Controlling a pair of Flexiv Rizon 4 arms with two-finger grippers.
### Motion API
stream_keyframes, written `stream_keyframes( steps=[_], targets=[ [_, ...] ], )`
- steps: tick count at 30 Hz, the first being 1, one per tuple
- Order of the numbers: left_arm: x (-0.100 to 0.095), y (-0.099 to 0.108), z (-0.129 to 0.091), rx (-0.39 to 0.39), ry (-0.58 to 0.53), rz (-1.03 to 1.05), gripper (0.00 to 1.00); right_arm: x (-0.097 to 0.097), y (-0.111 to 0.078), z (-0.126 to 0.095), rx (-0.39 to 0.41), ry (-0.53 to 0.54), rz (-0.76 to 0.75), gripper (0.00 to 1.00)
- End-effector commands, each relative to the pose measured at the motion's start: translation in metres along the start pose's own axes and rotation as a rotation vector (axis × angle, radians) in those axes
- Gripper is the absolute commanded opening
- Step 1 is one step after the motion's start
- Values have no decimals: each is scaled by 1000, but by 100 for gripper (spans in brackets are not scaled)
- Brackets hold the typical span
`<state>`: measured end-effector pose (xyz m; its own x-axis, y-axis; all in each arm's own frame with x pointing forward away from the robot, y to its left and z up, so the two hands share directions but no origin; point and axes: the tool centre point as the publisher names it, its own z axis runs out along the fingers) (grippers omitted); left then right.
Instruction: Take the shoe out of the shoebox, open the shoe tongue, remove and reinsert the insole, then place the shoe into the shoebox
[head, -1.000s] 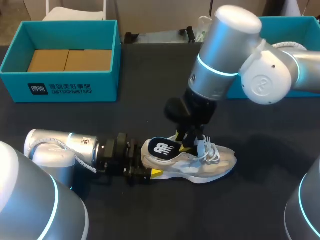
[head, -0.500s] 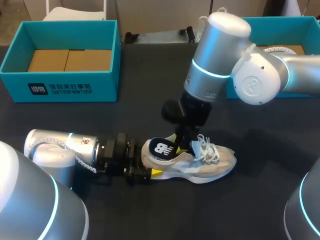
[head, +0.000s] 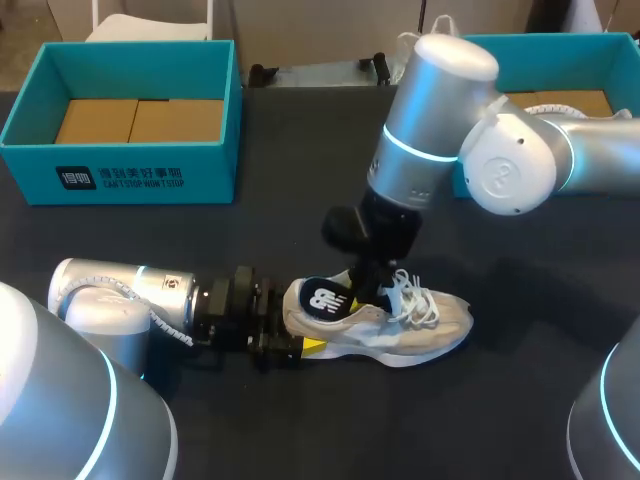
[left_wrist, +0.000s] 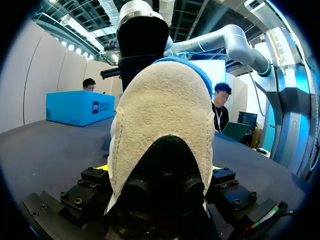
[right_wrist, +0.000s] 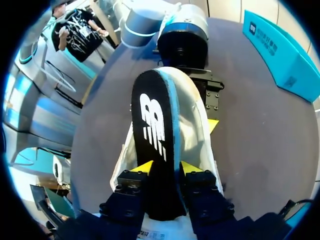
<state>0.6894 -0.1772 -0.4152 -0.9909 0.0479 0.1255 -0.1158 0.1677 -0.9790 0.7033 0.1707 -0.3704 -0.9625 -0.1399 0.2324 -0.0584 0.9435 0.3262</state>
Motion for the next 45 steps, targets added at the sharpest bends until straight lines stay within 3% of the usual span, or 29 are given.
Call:
stream_keyframes(
  steps=[1, 2, 9, 17, 24, 39, 41, 43, 45],
  targets=[
    [0, 0, 0, 0, -3, 0, 0, 3, -1, 0, 6, -1, 4, 16],
    [0, 0, 0, 0, -3, 0, 0, 4, -1, 0, 6, 0, 5, 0],
    [0, 0, 0, 0, -3, 0, 0, 12, 0, -15, 8, -21, -39, 0],
    [0, 0, 0, 0, -3, 0, 0, 24, 10, -37, 0, 2, -205, 0],
    [0, 0, 0, 0, -3, 0, 0, 19, 27, -28, 46, 75, -280, 0],
    [0, 0, 0, 0, -3, 0, 0, 15, 25, -22, 56, 83, -265, 0],
    [0, 0, 0, 0, -3, 0, 0, 15, 23, -22, 54, 81, -260, 20],
    [0, 0, 0, 0, -3, 0, 0, 15, 21, -22, 58, 80, -250, 30],
    [0, 0, 0, 0, -3, 0, 0, 15, 20, -23, 59, 79, -244, 34]
  ],
)
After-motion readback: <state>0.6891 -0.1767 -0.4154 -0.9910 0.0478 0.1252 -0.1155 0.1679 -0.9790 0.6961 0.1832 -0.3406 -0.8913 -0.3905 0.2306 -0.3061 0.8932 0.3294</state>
